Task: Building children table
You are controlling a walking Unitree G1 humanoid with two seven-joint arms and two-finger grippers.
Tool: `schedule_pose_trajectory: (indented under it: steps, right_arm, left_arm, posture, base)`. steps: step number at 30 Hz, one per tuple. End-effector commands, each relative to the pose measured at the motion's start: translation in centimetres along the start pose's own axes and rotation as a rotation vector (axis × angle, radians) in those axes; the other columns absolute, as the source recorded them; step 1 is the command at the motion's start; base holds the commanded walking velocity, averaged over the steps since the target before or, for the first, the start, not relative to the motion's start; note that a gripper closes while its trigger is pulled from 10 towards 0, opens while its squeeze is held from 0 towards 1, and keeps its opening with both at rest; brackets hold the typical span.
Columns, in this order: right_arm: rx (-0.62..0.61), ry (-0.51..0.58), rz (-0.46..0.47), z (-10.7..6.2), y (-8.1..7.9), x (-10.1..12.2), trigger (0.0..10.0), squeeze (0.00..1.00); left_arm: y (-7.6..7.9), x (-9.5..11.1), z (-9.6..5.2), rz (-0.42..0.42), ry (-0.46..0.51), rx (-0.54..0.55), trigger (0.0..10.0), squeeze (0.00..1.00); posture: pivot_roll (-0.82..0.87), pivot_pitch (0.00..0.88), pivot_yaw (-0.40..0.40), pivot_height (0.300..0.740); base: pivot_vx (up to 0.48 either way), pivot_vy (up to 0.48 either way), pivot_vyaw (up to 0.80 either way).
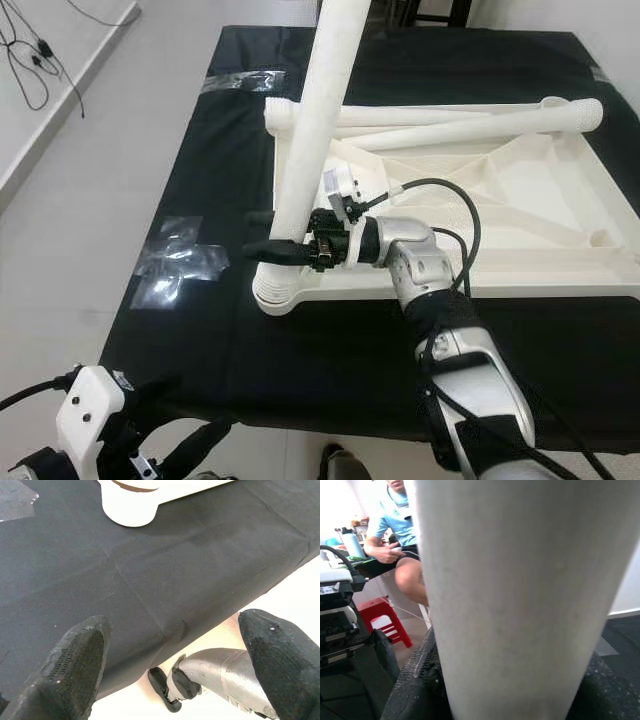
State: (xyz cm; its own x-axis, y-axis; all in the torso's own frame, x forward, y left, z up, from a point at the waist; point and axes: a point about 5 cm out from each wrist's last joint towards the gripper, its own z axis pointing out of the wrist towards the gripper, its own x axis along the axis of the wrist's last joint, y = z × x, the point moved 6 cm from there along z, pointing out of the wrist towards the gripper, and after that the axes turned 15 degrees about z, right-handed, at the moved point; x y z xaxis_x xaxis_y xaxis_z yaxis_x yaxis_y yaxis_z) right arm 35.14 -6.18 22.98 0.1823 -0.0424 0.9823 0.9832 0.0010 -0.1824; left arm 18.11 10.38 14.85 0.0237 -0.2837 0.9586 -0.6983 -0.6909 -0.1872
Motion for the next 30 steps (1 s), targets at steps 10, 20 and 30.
schedule_pose_trajectory:
  steps: [10,20,30]
  right_arm:
    - [-0.015,-0.220,-0.060,0.7,-0.5,-6.2,10.0,0.00]
    - [0.002,-0.383,-0.219,0.0,-1.2,-8.3,10.0,0.00]
    - [0.069,-0.513,-0.275,-0.8,-1.7,-8.0,10.0,0.00]
  left_arm:
    - [0.5,-0.2,-0.3,-0.004,-0.021,-0.020,10.0,0.00]
    - [0.6,-0.2,-0.1,-0.011,-0.017,-0.030,10.0,0.00]
    - [0.6,-0.1,0.0,-0.011,-0.014,-0.032,10.0,0.00]
  posture:
    - [0.10,0.288,-0.001,0.740]
    - [0.09,0.269,0.000,0.740]
    - [0.09,0.270,0.000,0.740]
  base:
    - [0.000,0.000,0.00]
    - [0.000,0.000,0.00]
    - [0.000,0.000,0.00]
